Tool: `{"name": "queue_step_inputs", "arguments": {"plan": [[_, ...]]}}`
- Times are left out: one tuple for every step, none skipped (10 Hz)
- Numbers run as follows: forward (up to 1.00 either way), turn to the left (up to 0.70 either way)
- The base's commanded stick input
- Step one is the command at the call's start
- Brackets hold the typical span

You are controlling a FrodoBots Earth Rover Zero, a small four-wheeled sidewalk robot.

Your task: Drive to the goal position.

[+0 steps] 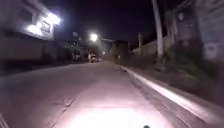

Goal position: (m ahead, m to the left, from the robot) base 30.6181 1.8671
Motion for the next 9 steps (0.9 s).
{"name": "queue_step_inputs", "arguments": {"plan": [[0.70,0.00],[0.70,0.00],[0.70,0.00],[0.70,0.00],[0.70,0.00],[0.70,0.00],[0.70,0.00],[0.70,0.00],[0.70,0.00]]}}
